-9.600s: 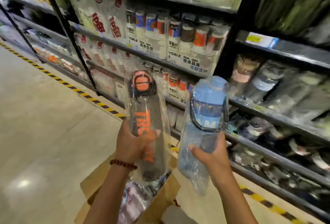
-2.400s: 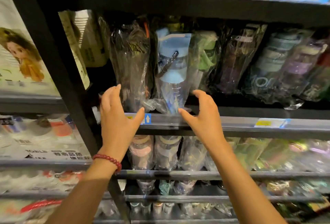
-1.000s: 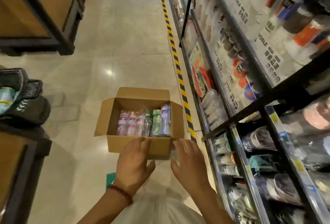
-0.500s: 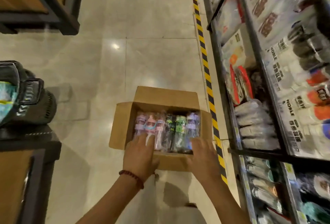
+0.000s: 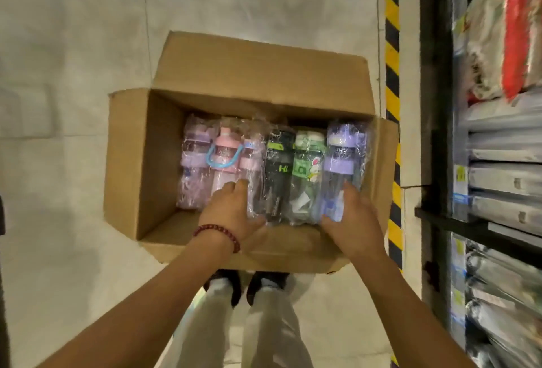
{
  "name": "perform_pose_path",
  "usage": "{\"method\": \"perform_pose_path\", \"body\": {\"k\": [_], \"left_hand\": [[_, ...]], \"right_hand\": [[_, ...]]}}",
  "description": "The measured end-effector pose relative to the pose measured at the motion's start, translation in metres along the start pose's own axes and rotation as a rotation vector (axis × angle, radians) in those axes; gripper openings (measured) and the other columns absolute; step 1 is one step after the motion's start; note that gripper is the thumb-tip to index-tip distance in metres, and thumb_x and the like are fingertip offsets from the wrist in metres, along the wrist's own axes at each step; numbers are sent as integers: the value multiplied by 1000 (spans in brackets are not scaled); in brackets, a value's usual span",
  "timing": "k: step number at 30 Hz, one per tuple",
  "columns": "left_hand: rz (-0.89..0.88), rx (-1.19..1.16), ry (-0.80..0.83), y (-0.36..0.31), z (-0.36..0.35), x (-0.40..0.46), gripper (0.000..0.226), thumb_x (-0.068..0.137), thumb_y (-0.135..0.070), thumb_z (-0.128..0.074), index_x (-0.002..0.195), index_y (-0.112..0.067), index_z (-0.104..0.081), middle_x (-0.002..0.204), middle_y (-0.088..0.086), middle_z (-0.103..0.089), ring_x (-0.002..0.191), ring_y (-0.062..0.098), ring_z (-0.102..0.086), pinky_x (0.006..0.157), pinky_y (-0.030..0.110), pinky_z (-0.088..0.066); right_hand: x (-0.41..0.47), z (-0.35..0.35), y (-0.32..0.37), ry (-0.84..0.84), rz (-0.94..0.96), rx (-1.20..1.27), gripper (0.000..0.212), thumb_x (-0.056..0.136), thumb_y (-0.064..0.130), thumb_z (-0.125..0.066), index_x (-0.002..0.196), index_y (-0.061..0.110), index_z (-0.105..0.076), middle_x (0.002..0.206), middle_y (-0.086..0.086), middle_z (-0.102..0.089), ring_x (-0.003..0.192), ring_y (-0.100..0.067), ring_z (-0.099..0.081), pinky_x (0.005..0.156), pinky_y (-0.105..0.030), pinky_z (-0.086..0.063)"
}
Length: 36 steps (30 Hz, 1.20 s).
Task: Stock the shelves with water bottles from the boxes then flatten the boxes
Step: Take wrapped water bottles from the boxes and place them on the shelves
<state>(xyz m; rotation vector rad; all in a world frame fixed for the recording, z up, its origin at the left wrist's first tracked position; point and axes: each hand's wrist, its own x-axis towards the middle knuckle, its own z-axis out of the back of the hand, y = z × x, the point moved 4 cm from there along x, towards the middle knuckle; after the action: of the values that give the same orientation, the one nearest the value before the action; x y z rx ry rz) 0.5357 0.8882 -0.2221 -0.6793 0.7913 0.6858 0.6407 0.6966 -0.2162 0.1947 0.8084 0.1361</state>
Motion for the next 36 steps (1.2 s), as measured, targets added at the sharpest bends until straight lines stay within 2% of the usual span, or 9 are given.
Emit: {"method": "perform_pose_path", "body": {"k": [6,11,14,18,24,28,30,33,36], "left_hand": [[-73,-236,26,-34,-69,79,77,83,-32,-68,147,-24,-26,147,3,-36,130,21,-40,104,32,-37],[68,-542,50,-54,-120,125,80,87,-34,-64,150,-25,-16,152,1,-32,136,20,-34,110,39,-33],[209,-704,58,-55,-141,138,76,89,-38,-58,150,-26,-15,146,5,-41,129,25,-43,106,46,-38],[201,-686,-9,-54,-146,143,67,90,-39,-55,147,-24,-24,129,2,-55,104,19,-56,95,38,-45],[131,-643,26,-53,-146,147,68,64,-69,-54,116,-26,-51,111,-4,-60,102,20,-58,92,45,-48],[182,-866,32,-46,-145,137,45,76,-43,-71,110,-22,-51,102,-4,-62,94,16,-61,77,33,-52],[203,-944,39,-42,-140,133,59,74,-45,-74,117,-19,-43,104,-3,-59,94,15,-59,73,30,-49],[202,-928,69,-39,-127,130,92,56,-56,-73,130,-18,-33,120,3,-53,107,21,-55,91,43,-48],[207,-919,101,-33,-117,130,92,60,-49,-82,131,-17,-34,125,3,-51,110,22,-54,96,45,-47]], "right_hand": [[56,-36,-29,-119,-102,44,97,81,32,-71,152,11,-8,155,-12,-19,140,-30,-26,109,-44,-34],[73,-52,-38,-243,-143,40,106,77,44,-72,151,9,-5,153,-11,-20,138,-28,-28,109,-36,-30],[86,-59,-42,-223,-164,85,110,76,48,-72,151,6,-2,155,-13,-18,141,-29,-23,112,-33,-25],[92,-63,-44,-229,-145,69,111,75,48,-72,150,3,-4,154,-16,-19,141,-29,-22,110,-31,-27],[93,-61,-47,-245,-121,132,112,72,51,-73,150,3,-8,152,-17,-23,140,-30,-24,110,-31,-26],[94,-59,-46,-221,-121,221,117,65,49,-80,149,1,-13,148,-18,-27,135,-33,-32,109,-37,-31],[94,-61,-48,-191,-135,254,118,60,48,-83,147,2,-18,143,-17,-32,129,-33,-38,104,-37,-37],[93,-63,-50,-168,-174,333,112,53,47,-86,140,4,-29,133,-15,-44,122,-31,-44,95,-37,-44],[88,-69,-48,-154,-261,443,103,55,42,-86,136,9,-31,127,-12,-49,116,-30,-50,91,-36,-46]]}}
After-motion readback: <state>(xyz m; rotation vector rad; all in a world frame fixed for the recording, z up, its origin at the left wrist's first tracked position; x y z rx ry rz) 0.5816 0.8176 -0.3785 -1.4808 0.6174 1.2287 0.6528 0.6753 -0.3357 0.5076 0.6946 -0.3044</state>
